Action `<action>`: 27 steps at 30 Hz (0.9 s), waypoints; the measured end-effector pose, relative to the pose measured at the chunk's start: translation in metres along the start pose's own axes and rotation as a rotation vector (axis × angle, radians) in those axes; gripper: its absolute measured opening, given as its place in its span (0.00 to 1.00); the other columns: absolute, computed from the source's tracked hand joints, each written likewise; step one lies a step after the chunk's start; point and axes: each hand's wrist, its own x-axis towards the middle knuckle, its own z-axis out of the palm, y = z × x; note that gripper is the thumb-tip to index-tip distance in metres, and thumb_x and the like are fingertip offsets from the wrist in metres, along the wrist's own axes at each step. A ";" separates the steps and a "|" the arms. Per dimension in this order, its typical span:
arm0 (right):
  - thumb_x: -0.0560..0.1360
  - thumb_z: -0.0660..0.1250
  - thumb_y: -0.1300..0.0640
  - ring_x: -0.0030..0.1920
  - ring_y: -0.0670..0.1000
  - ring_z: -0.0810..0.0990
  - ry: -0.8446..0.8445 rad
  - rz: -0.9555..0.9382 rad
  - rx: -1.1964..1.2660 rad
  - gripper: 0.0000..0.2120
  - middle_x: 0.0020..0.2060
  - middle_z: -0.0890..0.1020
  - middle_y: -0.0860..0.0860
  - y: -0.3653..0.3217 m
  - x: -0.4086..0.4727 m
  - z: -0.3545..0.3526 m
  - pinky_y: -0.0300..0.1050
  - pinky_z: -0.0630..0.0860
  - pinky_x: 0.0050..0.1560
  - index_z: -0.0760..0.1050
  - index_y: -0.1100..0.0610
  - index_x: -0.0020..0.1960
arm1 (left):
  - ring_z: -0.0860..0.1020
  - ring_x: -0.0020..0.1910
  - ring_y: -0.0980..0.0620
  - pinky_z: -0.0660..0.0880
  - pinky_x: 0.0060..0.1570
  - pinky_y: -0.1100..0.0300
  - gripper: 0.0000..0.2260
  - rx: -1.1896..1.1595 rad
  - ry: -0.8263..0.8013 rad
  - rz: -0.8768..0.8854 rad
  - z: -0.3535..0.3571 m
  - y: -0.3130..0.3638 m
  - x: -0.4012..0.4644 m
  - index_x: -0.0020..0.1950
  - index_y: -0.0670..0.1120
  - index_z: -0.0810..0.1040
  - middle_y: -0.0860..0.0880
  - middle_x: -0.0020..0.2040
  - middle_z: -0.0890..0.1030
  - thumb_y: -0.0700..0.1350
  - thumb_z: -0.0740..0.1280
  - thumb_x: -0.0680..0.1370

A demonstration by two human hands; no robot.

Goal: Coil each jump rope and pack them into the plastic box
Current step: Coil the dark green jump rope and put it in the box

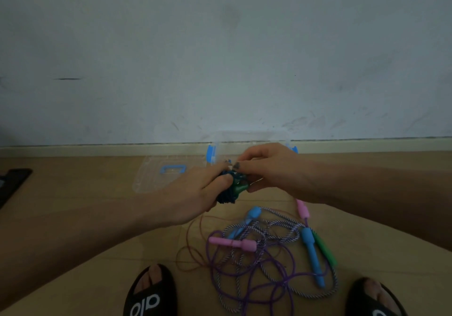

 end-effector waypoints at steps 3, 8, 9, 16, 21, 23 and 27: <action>0.75 0.71 0.60 0.38 0.50 0.82 0.023 0.014 0.036 0.04 0.38 0.83 0.55 0.000 0.000 -0.002 0.43 0.81 0.42 0.80 0.61 0.48 | 0.76 0.32 0.45 0.73 0.36 0.51 0.13 0.000 0.020 0.024 0.000 -0.002 0.001 0.50 0.49 0.74 0.38 0.38 0.79 0.52 0.52 0.85; 0.73 0.72 0.63 0.37 0.51 0.81 0.049 -0.021 0.025 0.02 0.37 0.83 0.55 0.000 0.002 -0.001 0.47 0.83 0.46 0.80 0.61 0.45 | 0.73 0.28 0.53 0.71 0.34 0.55 0.19 0.066 0.038 0.007 0.002 -0.002 0.002 0.44 0.44 0.73 0.41 0.33 0.78 0.51 0.50 0.85; 0.73 0.72 0.63 0.38 0.51 0.82 0.054 -0.038 0.004 0.02 0.38 0.83 0.56 0.000 0.002 -0.001 0.47 0.83 0.47 0.80 0.61 0.45 | 0.73 0.27 0.53 0.71 0.33 0.56 0.19 0.063 0.043 0.000 0.003 -0.002 0.002 0.43 0.44 0.74 0.41 0.32 0.78 0.51 0.50 0.85; 0.76 0.70 0.62 0.34 0.48 0.79 0.055 -0.103 -0.040 0.03 0.37 0.82 0.56 -0.001 0.002 -0.003 0.42 0.80 0.38 0.79 0.59 0.43 | 0.74 0.27 0.51 0.72 0.31 0.55 0.22 -0.090 0.094 -0.064 0.002 -0.004 0.005 0.44 0.41 0.76 0.40 0.32 0.78 0.54 0.51 0.84; 0.77 0.68 0.62 0.34 0.48 0.79 0.054 -0.138 -0.079 0.03 0.37 0.81 0.56 -0.001 0.000 -0.006 0.43 0.80 0.38 0.79 0.60 0.44 | 0.74 0.28 0.48 0.70 0.29 0.53 0.17 -0.185 0.087 -0.046 0.002 -0.002 0.006 0.49 0.41 0.72 0.34 0.38 0.78 0.51 0.51 0.85; 0.78 0.66 0.63 0.35 0.48 0.80 0.059 -0.156 -0.097 0.04 0.37 0.81 0.56 -0.001 -0.001 -0.005 0.44 0.81 0.39 0.79 0.61 0.45 | 0.73 0.28 0.47 0.70 0.29 0.53 0.16 -0.186 0.087 -0.036 0.001 0.000 0.007 0.49 0.42 0.71 0.34 0.38 0.77 0.50 0.51 0.85; 0.77 0.65 0.67 0.36 0.51 0.81 0.044 -0.184 -0.080 0.05 0.39 0.82 0.60 -0.003 -0.004 -0.006 0.43 0.82 0.40 0.79 0.62 0.46 | 0.73 0.26 0.49 0.70 0.29 0.52 0.15 -0.162 0.087 -0.021 0.000 0.000 0.006 0.48 0.42 0.70 0.36 0.35 0.76 0.49 0.50 0.85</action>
